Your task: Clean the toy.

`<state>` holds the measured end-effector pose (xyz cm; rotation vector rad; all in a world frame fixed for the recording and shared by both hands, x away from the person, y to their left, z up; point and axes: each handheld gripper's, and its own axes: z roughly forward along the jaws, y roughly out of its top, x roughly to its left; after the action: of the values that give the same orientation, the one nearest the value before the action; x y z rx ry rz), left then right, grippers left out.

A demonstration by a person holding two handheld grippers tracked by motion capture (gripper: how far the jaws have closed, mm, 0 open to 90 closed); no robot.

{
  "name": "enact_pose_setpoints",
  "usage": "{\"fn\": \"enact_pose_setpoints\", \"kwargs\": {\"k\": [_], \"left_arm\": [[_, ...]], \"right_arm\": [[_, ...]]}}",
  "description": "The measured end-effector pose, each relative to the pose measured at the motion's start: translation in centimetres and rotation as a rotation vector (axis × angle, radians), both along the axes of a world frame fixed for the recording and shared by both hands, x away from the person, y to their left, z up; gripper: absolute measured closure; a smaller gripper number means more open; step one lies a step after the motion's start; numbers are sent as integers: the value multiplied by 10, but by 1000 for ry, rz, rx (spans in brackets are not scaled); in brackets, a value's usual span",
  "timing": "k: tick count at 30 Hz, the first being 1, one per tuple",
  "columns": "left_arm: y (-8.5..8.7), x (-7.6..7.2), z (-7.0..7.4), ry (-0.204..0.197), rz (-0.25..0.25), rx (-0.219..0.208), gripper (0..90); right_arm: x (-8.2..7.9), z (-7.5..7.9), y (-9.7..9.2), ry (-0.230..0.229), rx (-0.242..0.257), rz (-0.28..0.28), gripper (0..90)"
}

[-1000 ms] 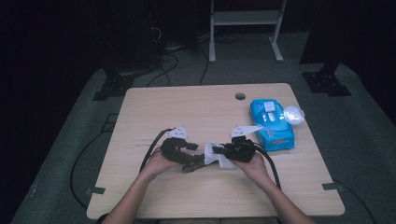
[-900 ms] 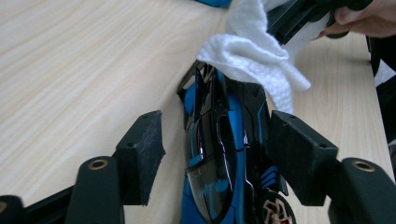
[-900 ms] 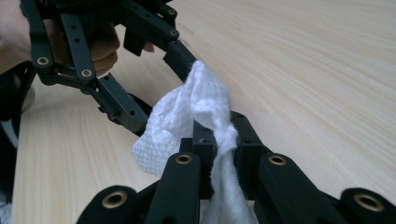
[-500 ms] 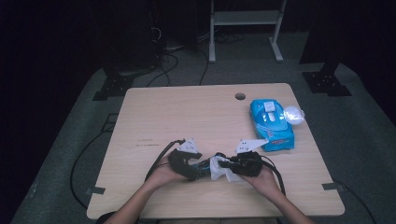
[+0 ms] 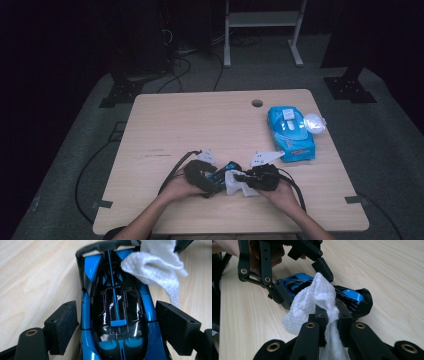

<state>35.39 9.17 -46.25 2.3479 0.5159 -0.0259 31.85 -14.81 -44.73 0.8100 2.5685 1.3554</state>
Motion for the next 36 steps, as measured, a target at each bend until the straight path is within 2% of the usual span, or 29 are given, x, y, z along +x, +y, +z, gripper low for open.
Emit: {"fn": "enact_pose_setpoints", "kwargs": {"k": [2, 3, 6, 8, 10, 12, 15, 18, 22, 23, 25, 27, 30, 36], "left_arm": [[-4, -3, -4, -11, -12, 37, 201], [-5, -5, -5, -47, -25, 50, 211], [-8, -8, -4, -77, -25, 71, 233], [-10, -11, -3, -121, -30, 84, 241], [-11, -12, -3, -141, -31, 99, 250], [-11, -12, -3, -139, -28, 88, 251], [-11, -12, 0, -169, -28, 65, 264], [-13, -11, 1, -184, -34, 76, 264], [-14, -11, 2, -210, -31, 60, 264], [-14, -10, 2, -210, -26, 59, 265], [-13, -7, 1, -183, -25, 58, 265], [-13, -5, 0, -181, -26, 69, 265], [-12, -2, 0, -160, -16, 36, 265], [-19, 8, 1, -183, -9, 43, 265]], "right_arm": [[1, -1, 1, -12, -9, -6, 817], [1, -2, 1, -16, -11, -10, 816], [4, -4, 0, -5, -16, -16, 816], [6, -5, -1, 4, -14, -23, 816], [6, -3, -5, 4, -6, -29, 816], [6, -1, -9, 3, 8, -41, 816], [8, 3, -16, 4, 21, -56, 816], [8, 5, -22, 2, 31, -70, 815], [8, 8, -31, -8, 44, -86, 815], [8, 9, -33, -5, 47, -91, 815], [8, 10, -36, -3, 53, -98, 815], [8, 10, -38, 2, 57, -103, 815], [8, 9, -39, 0, 54, -105, 813], [9, 9, -41, 0, 56, -119, 814]]}}
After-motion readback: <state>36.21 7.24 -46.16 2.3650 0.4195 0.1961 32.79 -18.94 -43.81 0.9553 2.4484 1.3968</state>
